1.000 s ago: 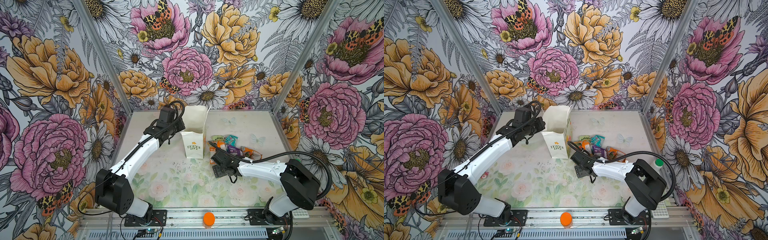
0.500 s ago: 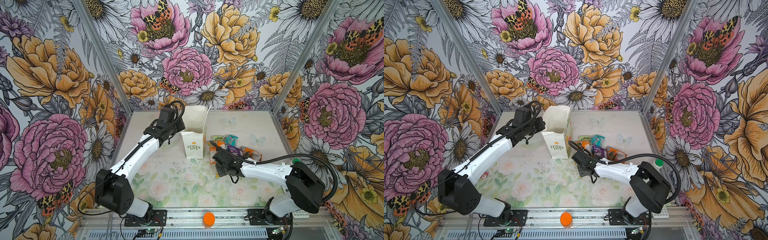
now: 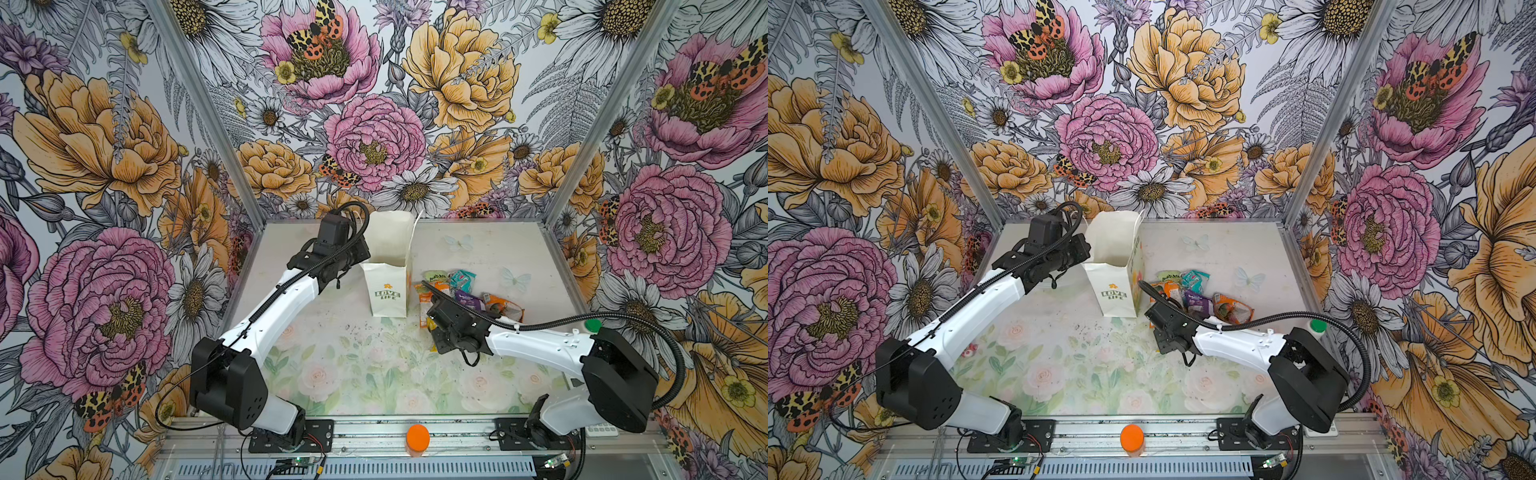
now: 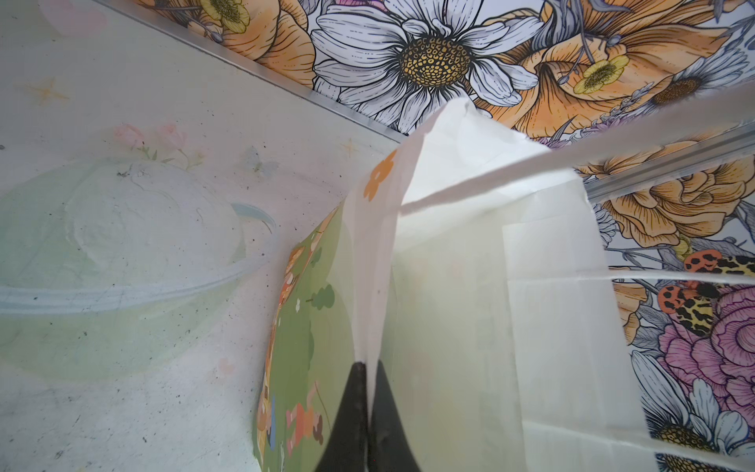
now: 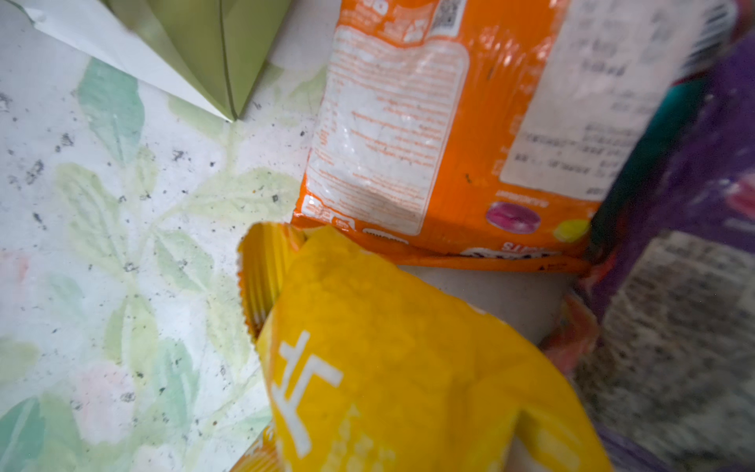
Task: Place the snacks into the paper bag
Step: 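Close the right gripper on the yellow snack packet, then lift the yellow packet with the right gripper up over the bag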
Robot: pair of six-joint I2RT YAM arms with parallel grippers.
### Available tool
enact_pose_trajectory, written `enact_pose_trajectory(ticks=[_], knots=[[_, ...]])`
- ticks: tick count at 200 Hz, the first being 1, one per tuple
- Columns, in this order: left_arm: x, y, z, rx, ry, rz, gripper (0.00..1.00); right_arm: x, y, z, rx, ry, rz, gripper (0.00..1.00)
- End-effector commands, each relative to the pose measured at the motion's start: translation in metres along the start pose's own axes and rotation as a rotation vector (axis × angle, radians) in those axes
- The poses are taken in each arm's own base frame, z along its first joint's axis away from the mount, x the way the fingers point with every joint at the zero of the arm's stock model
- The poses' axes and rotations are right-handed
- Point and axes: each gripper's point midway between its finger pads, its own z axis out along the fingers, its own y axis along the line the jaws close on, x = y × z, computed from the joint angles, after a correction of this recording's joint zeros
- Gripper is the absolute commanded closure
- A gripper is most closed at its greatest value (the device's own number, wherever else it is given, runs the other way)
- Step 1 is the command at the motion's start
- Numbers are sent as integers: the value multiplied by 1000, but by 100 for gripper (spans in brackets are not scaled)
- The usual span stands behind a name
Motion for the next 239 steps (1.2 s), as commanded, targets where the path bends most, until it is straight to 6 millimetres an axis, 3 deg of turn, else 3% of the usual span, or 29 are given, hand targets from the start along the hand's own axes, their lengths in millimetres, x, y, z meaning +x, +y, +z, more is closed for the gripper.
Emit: enact_pose_trajectory(ticks=[1, 53, 131, 184, 239], knots=[[4, -5, 0, 12, 24, 26, 100, -9, 4, -17, -38, -57, -6, 100], [3, -6, 0, 15, 24, 26, 100, -30, 6, -58, -104, -181, -5, 100], [4, -8, -1, 19, 23, 25, 100, -89, -2, -158, -166, -489, 21, 100], [4, -9, -3, 22, 22, 25, 100, -140, -3, -216, -125, -654, -52, 100], [4, -10, -2, 21, 22, 25, 100, -203, 17, -277, -156, -830, -128, 100]])
